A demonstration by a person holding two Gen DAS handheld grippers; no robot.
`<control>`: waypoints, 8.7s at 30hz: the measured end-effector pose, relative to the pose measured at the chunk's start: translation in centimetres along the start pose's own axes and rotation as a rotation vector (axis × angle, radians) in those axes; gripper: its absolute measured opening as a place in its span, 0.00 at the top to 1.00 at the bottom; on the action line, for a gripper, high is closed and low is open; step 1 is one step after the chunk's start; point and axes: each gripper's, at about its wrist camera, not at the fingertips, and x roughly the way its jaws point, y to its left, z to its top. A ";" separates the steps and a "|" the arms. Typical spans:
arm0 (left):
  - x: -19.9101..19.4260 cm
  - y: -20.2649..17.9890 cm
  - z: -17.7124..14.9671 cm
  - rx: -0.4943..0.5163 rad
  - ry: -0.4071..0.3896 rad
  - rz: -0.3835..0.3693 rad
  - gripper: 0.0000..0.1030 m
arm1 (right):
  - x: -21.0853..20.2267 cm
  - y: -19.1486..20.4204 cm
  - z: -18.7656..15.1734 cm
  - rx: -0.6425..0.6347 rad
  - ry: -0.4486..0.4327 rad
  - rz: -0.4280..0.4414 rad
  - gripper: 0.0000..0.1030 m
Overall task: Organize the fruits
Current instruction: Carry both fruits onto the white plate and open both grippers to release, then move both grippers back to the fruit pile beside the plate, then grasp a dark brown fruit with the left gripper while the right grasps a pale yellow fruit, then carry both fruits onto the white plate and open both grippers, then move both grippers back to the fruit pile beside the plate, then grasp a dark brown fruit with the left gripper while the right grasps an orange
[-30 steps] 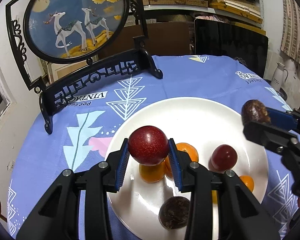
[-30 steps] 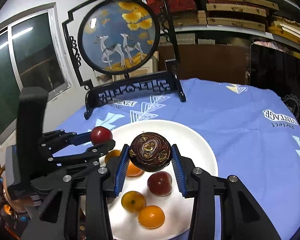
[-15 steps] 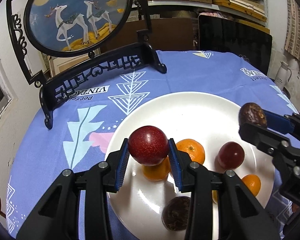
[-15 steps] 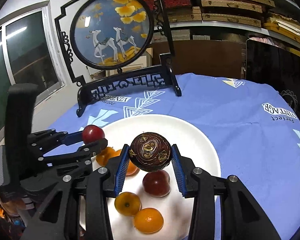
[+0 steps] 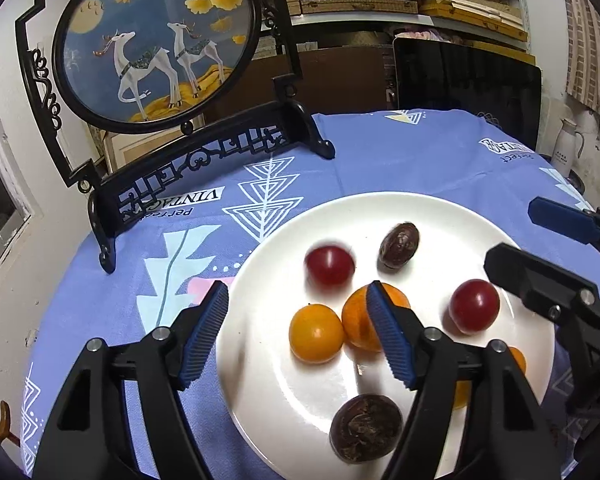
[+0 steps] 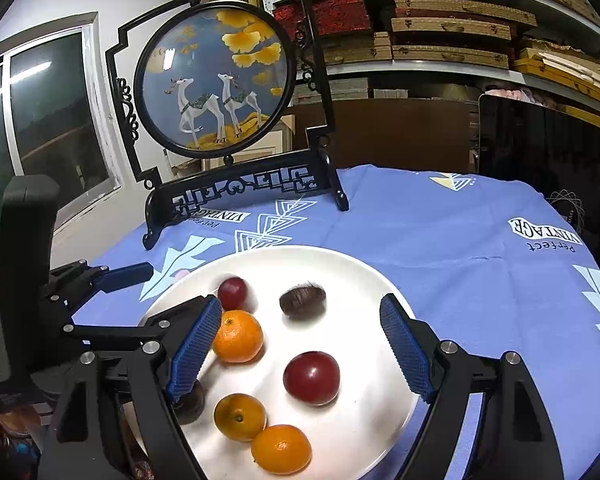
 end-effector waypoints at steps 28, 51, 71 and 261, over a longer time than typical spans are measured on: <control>-10.2 0.7 -14.3 0.179 0.083 -0.189 0.20 | -14.0 2.3 -13.7 -0.156 0.214 0.038 0.18; -8.9 0.3 -14.0 0.109 0.194 -0.258 0.61 | -8.1 4.0 -13.6 -0.073 0.389 0.112 0.60; -12.8 0.6 -2.8 0.081 -0.105 -0.092 0.61 | -14.6 4.3 -2.0 -0.115 0.006 0.117 0.61; -10.7 -1.1 -15.0 0.101 0.129 -0.188 0.70 | -10.3 2.9 -14.4 -0.114 0.371 0.065 0.58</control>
